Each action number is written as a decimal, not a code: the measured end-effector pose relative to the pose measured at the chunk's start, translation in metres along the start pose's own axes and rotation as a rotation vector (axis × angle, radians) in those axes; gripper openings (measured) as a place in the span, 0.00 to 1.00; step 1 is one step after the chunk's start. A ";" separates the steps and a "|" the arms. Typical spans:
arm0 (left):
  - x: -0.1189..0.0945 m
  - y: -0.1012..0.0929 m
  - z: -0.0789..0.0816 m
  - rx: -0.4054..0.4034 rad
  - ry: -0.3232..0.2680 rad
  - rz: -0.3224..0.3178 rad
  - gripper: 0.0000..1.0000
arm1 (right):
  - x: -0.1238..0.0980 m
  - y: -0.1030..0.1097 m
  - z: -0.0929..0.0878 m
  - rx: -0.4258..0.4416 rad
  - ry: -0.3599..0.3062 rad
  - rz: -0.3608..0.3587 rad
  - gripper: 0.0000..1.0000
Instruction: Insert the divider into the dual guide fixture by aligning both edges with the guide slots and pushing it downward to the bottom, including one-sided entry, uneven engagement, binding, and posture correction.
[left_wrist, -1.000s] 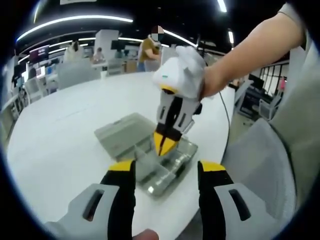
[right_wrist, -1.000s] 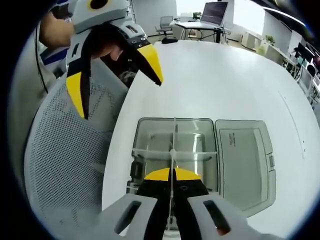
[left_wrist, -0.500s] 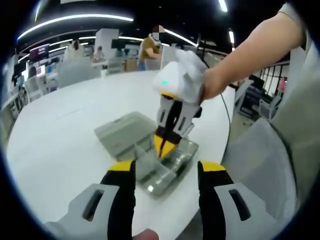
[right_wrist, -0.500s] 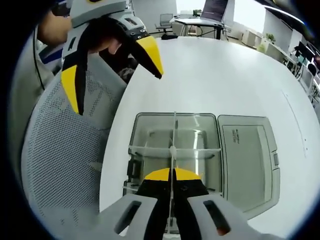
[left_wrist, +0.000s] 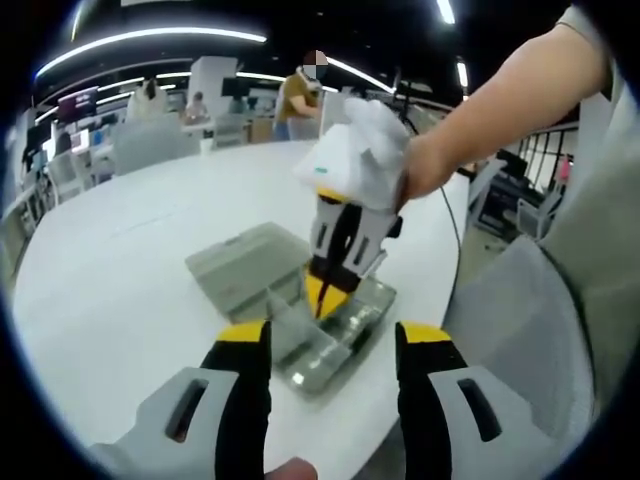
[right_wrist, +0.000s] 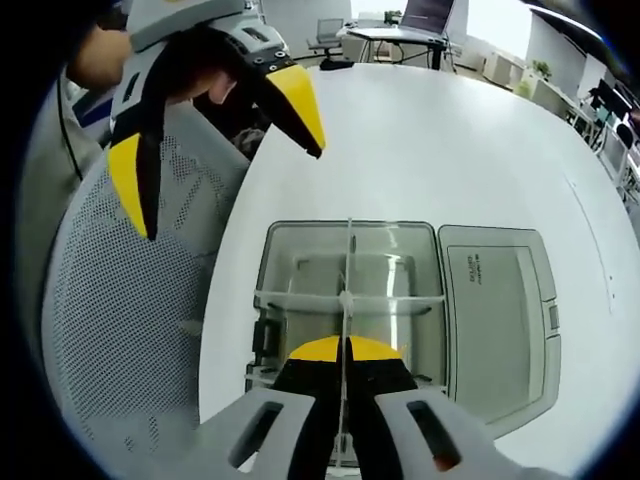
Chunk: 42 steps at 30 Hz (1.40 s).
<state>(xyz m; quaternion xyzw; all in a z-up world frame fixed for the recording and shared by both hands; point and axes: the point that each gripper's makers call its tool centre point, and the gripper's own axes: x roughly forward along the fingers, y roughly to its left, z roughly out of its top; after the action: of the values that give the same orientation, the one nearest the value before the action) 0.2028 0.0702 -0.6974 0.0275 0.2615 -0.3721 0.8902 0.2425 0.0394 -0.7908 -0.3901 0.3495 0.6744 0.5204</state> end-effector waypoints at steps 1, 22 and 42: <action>0.000 0.000 0.000 0.001 0.001 0.000 0.48 | 0.000 0.000 0.000 0.000 0.002 0.000 0.00; 0.000 -0.004 -0.008 0.024 0.037 -0.014 0.48 | 0.005 -0.004 -0.004 -0.012 0.068 -0.033 0.00; -0.004 -0.004 -0.018 0.024 0.087 -0.013 0.49 | -0.002 -0.013 -0.010 0.040 0.022 -0.094 0.07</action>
<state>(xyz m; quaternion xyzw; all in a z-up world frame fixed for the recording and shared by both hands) 0.1898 0.0745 -0.7109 0.0524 0.2956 -0.3794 0.8752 0.2568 0.0329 -0.7946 -0.4029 0.3497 0.6381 0.5552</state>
